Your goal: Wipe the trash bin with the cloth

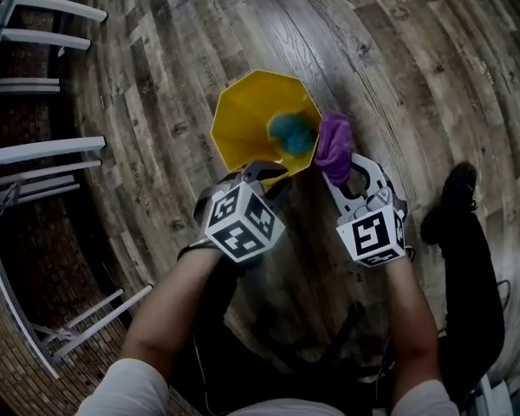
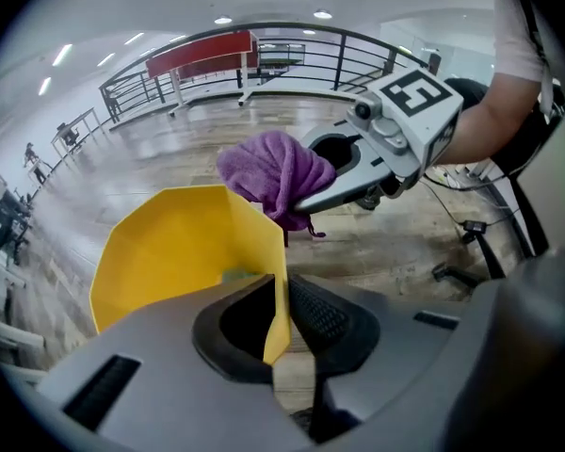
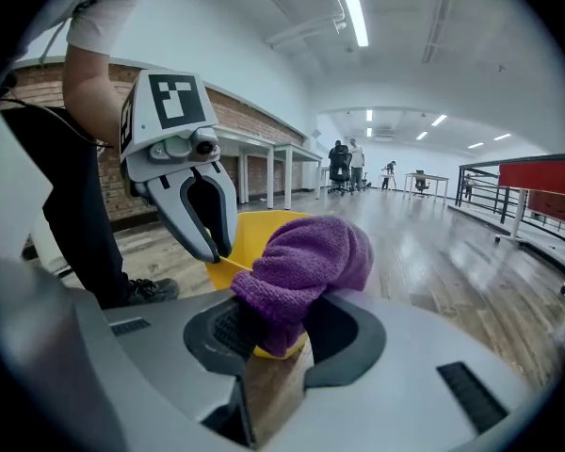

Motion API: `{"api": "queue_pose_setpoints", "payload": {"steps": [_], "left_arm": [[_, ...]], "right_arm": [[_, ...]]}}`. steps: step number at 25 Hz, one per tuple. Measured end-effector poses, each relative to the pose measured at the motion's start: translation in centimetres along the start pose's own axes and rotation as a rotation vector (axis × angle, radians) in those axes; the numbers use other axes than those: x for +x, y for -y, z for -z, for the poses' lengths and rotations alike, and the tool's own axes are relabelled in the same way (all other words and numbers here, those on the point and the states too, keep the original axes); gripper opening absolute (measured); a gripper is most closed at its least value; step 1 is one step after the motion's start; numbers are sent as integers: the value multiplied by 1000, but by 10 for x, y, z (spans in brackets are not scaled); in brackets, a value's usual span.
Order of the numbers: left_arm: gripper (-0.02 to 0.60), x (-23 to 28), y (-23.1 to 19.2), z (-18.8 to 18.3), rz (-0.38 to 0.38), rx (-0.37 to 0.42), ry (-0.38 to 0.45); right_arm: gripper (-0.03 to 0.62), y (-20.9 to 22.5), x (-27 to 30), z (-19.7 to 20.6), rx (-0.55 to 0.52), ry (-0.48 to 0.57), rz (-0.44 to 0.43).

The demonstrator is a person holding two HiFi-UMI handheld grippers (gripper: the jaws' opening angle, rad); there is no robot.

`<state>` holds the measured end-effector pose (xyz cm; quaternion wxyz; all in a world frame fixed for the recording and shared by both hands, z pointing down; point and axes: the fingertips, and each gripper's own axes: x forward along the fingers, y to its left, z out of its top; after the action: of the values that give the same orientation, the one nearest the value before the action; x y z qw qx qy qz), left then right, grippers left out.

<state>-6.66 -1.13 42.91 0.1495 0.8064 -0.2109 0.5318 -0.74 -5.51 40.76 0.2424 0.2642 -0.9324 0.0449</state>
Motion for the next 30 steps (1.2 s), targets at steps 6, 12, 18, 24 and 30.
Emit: {"api": "queue_pose_setpoints", "payload": {"steps": [6,12,18,24,30], "left_arm": [[28,13,-1,17,-2,13,-66],[21,15,-2,15,27,25,-60],[21,14,-2,12,36,42,-51],[21,13,-1,14,44,58,-50],[20,12,-1,14,47,70,-47]], "right_arm": [[107,-15,14,12,-15,-46,-17],[107,-26,29,36,-24,-105,-43],[107,-33,47,58,-35,-153,-74],[107,-29,68,82,-25,-203,-84],[107,-25,90,112,2,-260,-93]]}}
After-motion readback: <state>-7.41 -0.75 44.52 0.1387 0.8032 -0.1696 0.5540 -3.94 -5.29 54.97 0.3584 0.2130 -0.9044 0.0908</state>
